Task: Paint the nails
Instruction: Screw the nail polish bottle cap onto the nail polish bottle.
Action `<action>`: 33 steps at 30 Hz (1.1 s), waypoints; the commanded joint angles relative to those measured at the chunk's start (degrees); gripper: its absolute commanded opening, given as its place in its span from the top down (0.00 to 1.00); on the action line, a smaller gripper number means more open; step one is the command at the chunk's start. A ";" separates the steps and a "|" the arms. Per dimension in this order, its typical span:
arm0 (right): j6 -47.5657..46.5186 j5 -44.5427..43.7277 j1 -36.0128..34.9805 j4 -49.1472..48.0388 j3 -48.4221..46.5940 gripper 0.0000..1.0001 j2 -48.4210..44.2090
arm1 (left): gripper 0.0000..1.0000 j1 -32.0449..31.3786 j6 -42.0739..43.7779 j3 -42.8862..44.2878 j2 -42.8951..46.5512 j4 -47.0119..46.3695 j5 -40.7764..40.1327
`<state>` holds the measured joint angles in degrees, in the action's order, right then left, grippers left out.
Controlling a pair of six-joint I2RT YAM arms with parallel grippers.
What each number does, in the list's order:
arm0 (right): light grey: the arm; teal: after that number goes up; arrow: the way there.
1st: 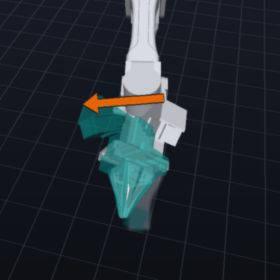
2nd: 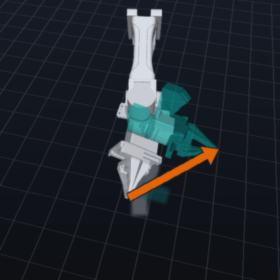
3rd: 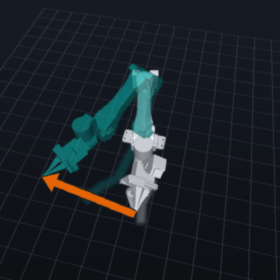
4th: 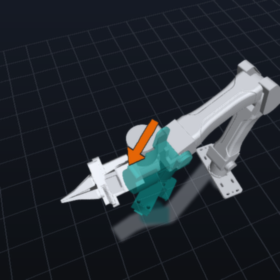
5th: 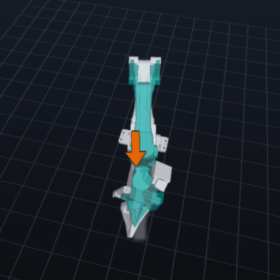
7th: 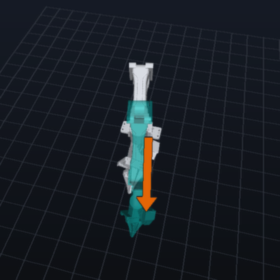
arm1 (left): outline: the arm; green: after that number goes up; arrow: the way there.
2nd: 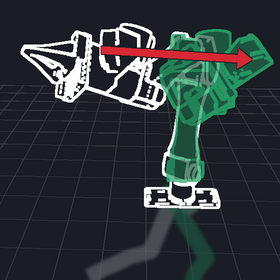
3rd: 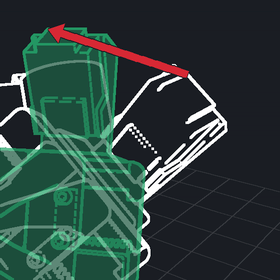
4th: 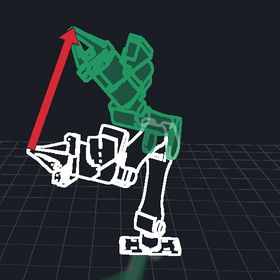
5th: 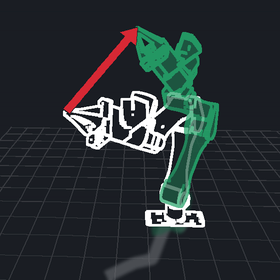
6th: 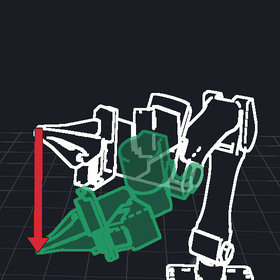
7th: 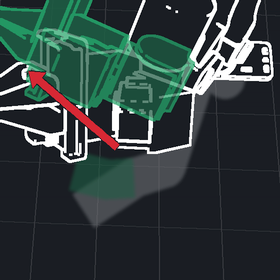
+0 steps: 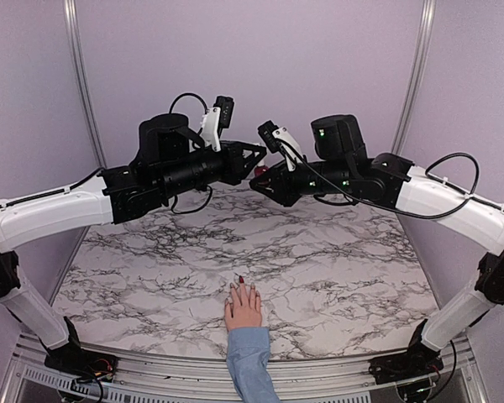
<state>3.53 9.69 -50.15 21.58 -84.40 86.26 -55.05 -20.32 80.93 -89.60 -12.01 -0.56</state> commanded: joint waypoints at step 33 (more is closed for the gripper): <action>-4.01 47.21 -0.56 -12.08 -7.02 1.00 -3.33 | 1.00 5.54 -0.49 -4.96 4.02 -13.01 48.93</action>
<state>-0.80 52.56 -49.69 17.65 -87.50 84.27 -50.22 -19.16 75.99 -82.65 -27.31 43.92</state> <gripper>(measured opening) 0.194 0.133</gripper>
